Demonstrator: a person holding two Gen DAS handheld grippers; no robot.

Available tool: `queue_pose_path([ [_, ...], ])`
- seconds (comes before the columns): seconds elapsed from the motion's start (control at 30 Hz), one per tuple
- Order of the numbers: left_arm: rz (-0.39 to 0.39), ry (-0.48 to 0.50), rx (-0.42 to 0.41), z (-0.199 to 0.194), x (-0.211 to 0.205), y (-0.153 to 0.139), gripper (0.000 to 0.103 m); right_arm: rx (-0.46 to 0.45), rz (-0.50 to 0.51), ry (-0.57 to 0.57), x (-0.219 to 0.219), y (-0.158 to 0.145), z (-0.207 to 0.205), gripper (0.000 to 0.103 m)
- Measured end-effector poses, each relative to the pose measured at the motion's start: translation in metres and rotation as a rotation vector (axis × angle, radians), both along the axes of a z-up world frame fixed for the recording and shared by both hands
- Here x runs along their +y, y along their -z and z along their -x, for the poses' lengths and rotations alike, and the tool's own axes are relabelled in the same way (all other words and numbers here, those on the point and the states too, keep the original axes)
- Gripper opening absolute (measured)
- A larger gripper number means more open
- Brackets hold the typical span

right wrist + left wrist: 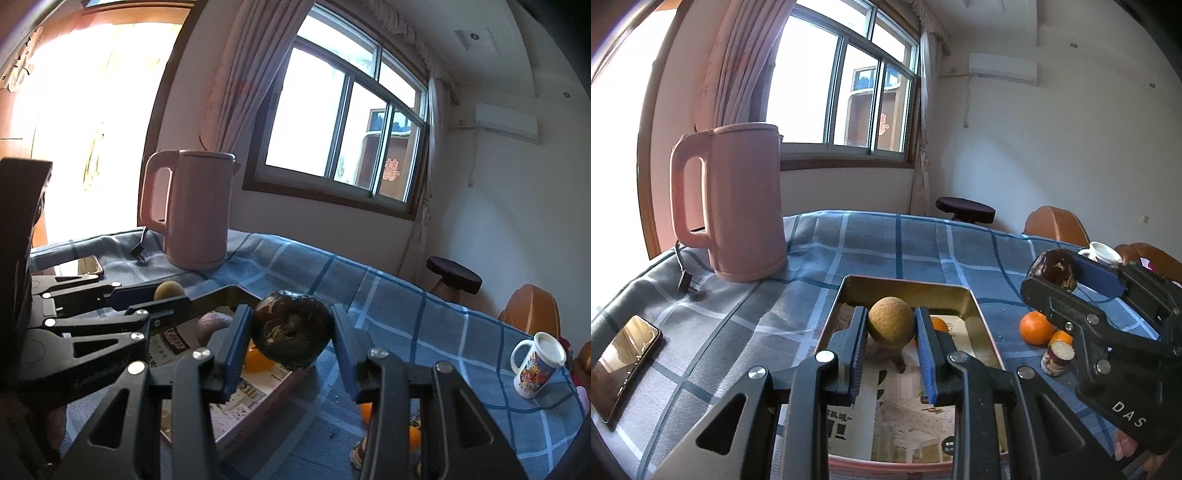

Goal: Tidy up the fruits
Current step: 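Move the right tool's mangosteen over the tin while the left tool brings the tan fruit, then lower both fruits into the tin and open both tools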

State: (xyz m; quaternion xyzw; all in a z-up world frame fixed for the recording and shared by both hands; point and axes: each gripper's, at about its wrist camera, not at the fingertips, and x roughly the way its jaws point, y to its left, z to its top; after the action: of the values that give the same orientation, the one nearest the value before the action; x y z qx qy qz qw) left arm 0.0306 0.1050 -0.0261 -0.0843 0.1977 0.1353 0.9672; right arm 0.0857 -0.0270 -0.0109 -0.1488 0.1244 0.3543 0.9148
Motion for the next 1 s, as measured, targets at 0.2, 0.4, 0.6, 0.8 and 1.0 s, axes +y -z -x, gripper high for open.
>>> queue_pose_path([
  [0.2, -0.001, 0.001, 0.025, -0.004, 0.004, 0.003, 0.027, 0.022, 0.012, -0.009, 0.004, 0.006, -0.003, 0.046],
  [0.4, 0.001, -0.002, 0.069, -0.009, 0.012, 0.009, 0.027, 0.069, 0.044, -0.023, 0.015, 0.018, -0.009, 0.046],
  [0.6, 0.005, -0.005, 0.104, -0.014, 0.019, 0.014, 0.027, 0.099, 0.081, -0.037, 0.026, 0.028, -0.013, 0.046],
  [0.8, 0.022, 0.005, 0.149, -0.020, 0.023, 0.019, 0.027, 0.134, 0.128, -0.045, 0.037, 0.038, -0.019, 0.046],
  [1.0, 0.038, 0.020, 0.188, -0.026, 0.024, 0.022, 0.027, 0.156, 0.180, -0.050, 0.047, 0.044, -0.021, 0.046],
])
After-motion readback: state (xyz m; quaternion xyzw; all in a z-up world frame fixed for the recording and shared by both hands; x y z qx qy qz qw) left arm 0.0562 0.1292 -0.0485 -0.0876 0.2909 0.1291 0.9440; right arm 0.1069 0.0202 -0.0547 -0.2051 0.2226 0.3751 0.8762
